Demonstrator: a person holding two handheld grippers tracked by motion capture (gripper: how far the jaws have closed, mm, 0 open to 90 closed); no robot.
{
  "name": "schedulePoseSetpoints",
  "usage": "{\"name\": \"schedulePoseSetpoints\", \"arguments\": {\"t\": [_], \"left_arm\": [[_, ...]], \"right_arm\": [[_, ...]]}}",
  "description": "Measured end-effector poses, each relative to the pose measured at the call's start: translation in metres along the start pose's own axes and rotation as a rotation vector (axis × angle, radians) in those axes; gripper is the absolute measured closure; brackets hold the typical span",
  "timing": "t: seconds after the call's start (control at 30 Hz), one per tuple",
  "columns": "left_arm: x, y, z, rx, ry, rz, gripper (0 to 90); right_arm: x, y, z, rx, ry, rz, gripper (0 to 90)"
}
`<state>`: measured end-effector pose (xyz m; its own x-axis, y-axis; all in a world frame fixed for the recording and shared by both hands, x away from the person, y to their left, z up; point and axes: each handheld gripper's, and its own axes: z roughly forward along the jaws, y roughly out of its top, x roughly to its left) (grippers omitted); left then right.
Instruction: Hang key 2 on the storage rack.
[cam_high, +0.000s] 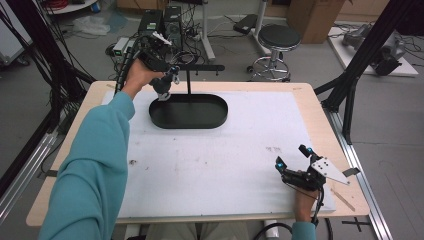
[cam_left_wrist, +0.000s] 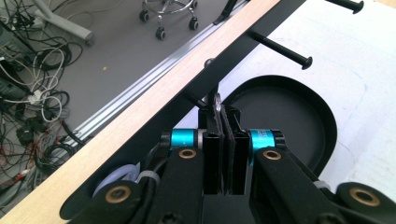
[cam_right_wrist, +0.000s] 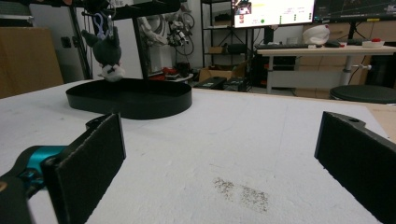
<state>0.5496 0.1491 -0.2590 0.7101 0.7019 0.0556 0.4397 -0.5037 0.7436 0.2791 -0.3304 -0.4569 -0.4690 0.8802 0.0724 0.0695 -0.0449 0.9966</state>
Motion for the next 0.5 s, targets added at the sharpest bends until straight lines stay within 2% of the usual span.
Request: {"name": "schedulePoseSetpoints", "arguments": {"t": [0.03, 0.17, 0.2, 0.27, 0.37, 0.4, 0.43, 0.47, 0.5], "left_arm": [[0.000, 0.000, 0.000, -0.010, 0.002, -0.008, 83.3], [-0.001, 0.001, -0.001, -0.019, 0.026, 0.007, 71.2], [-0.002, 0.001, -0.001, -0.030, 0.047, 0.012, 65.5], [-0.002, 0.001, -0.002, -0.059, 0.050, -0.006, 54.8], [-0.002, 0.002, -0.006, -0.069, 0.070, -0.041, 31.9], [-0.002, 0.003, -0.007, -0.070, 0.088, -0.053, 17.2], [-0.001, 0.003, -0.009, -0.068, 0.074, -0.070, 7.0], [0.000, 0.002, -0.012, -0.085, 0.043, -0.079, 5.6], [0.000, 0.001, -0.015, -0.107, 0.034, -0.080, 5.6]], "right_arm": [[0.000, 0.000, 0.000, -0.001, 0.001, 0.002, 1.0], [0.000, 0.000, 0.000, 0.000, 0.001, 0.000, 1.0], [0.000, 0.000, 0.000, 0.000, 0.001, 0.000, 1.0], [0.000, 0.000, 0.000, -0.001, 0.001, -0.006, 1.0], [0.000, 0.000, 0.000, 0.001, -0.001, -0.009, 1.0], [0.000, 0.000, 0.000, 0.000, 0.000, -0.009, 1.0], [0.000, 0.000, 0.000, 0.000, 0.000, -0.009, 1.0], [0.000, 0.000, 0.000, 0.000, 0.000, -0.007, 1.0], [0.000, 0.000, 0.000, 0.000, 0.000, -0.007, 1.0]]}}
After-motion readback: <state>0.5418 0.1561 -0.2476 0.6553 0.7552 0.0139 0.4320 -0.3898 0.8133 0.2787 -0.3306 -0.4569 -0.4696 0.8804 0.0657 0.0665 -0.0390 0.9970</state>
